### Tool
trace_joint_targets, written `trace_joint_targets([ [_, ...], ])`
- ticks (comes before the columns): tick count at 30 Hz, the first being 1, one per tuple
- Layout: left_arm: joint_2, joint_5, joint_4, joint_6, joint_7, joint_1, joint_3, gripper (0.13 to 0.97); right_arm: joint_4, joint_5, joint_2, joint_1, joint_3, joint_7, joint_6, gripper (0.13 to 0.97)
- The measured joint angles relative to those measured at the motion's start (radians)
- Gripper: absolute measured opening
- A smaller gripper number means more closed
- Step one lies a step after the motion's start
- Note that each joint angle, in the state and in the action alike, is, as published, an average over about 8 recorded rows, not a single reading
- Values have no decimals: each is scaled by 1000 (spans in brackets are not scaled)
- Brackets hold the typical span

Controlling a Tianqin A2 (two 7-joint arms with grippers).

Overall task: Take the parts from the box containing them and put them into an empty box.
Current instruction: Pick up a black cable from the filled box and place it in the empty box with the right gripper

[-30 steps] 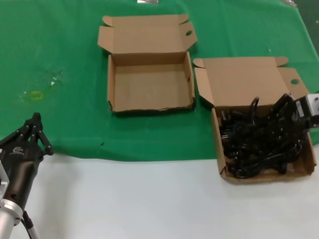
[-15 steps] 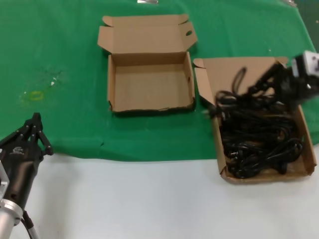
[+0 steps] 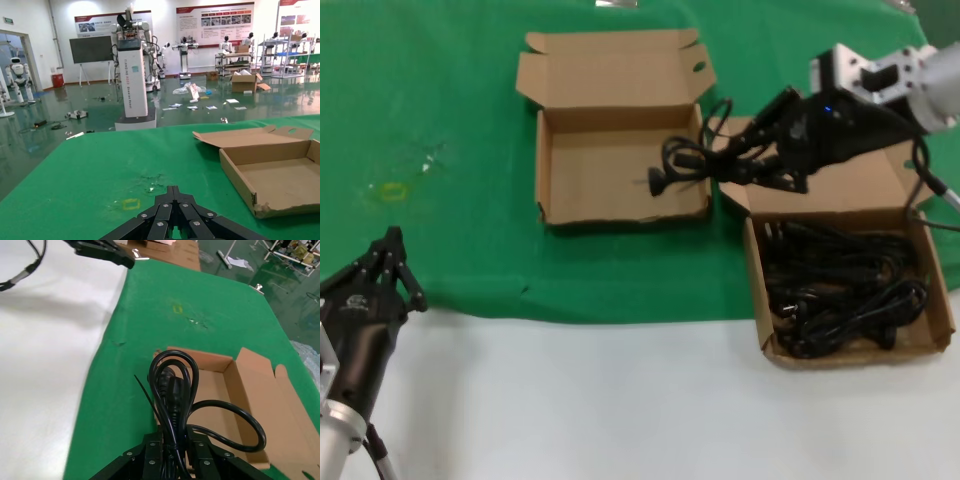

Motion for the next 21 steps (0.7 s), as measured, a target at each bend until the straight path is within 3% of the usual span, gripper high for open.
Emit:
trace_joint_targets([
  [15, 0, 0, 0, 0, 0, 0, 0, 144, -592, -29, -305, 191, -5, -319, 228, 225],
  [21, 0, 0, 0, 0, 0, 0, 0, 144, -700, -33, -379, 213, 7, -384, 323, 225],
])
